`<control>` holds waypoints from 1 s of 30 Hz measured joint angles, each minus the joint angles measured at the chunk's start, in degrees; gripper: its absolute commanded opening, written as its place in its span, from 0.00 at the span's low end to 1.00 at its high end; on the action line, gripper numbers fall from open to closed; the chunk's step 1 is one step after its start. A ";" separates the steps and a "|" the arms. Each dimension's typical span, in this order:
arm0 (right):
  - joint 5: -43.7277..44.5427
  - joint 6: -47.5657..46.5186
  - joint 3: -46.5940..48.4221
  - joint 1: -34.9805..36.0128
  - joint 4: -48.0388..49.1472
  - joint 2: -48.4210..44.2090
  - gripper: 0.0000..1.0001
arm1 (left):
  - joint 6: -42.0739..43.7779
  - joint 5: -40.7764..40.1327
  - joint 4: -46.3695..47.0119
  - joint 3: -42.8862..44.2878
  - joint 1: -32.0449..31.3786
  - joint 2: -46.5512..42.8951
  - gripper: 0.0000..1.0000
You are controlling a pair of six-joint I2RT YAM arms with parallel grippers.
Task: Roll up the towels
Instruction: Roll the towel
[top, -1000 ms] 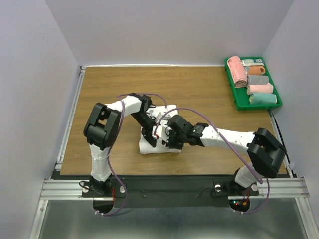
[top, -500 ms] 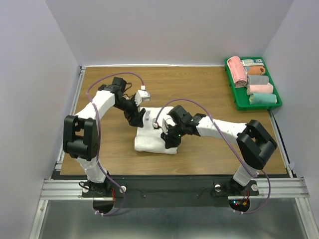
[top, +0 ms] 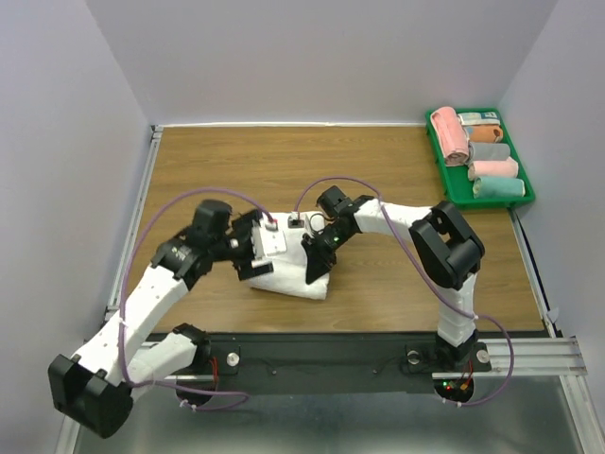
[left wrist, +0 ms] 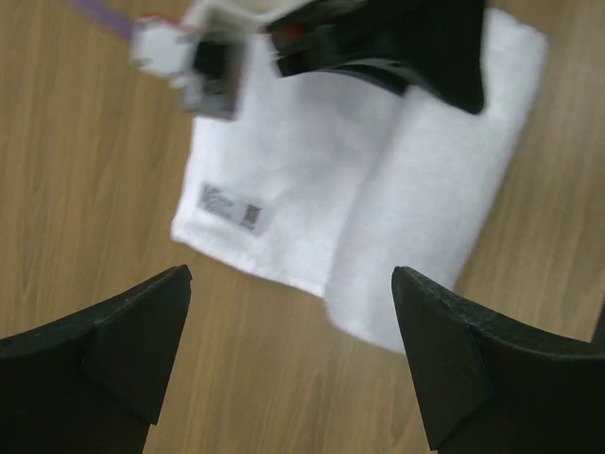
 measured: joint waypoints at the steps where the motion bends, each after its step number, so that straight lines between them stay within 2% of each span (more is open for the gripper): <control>1: -1.29 0.17 1.03 -0.28 -0.94 1.38 0.01 | 0.33 -1.75 0.13 -2.95 -3.67 -2.05 0.99; 5: -5.14 1.36 4.11 -0.79 -4.33 5.31 0.01 | 0.85 -8.02 1.31 -10.62 -12.44 -3.82 0.99; 9: -7.78 2.75 5.90 -1.16 -6.80 7.87 0.01 | 0.98 -13.31 3.67 -13.53 -18.43 -2.01 0.99; 15: -9.70 4.61 7.65 -1.77 -9.38 10.23 0.03 | 1.51 -18.38 8.87 -16.11 -22.40 1.62 0.99; 16: -9.92 4.83 7.85 -1.92 -9.70 10.54 0.03 | 1.77 -19.26 9.79 -17.05 -22.77 2.27 0.96; 18: -10.03 5.40 8.15 -2.08 -10.16 10.84 0.07 | 2.78 -20.50 11.47 -18.60 -23.02 3.10 0.86; 19: -10.08 5.77 8.31 -2.14 -10.38 11.02 0.12 | 3.32 -21.31 12.46 -19.15 -23.21 3.41 0.73; 21: -10.10 6.36 8.41 -2.29 -10.69 11.17 0.20 | 4.04 -22.14 13.73 -19.37 -23.26 4.24 0.58; 22: -10.08 6.71 8.55 -2.43 -10.84 11.23 0.22 | 4.04 -22.29 14.10 -19.37 -23.26 4.76 0.45; 24: -10.12 7.54 8.68 -2.99 -10.99 11.47 0.34 | 4.13 -22.40 14.47 -19.30 -23.32 5.92 0.36; 25: -10.21 7.87 8.68 -3.26 -11.02 11.58 0.35 | 4.07 -22.43 14.43 -18.97 -23.37 6.56 0.33; 26: -10.29 8.31 8.68 -3.65 -11.10 11.67 0.36 | 3.98 -22.34 14.21 -18.43 -23.47 7.21 0.23; 28: -10.25 9.07 8.66 -4.42 -11.47 11.76 0.37 | 3.89 -22.01 13.75 -17.35 -23.54 8.50 0.09; 29: -10.19 9.33 8.61 -4.74 -11.69 11.76 0.37 | 3.87 -21.77 13.57 -17.00 -23.56 8.98 0.06; 30: -10.05 9.75 8.57 -5.16 -12.04 11.76 0.43 | 3.72 -21.33 13.35 -16.44 -23.54 9.62 0.03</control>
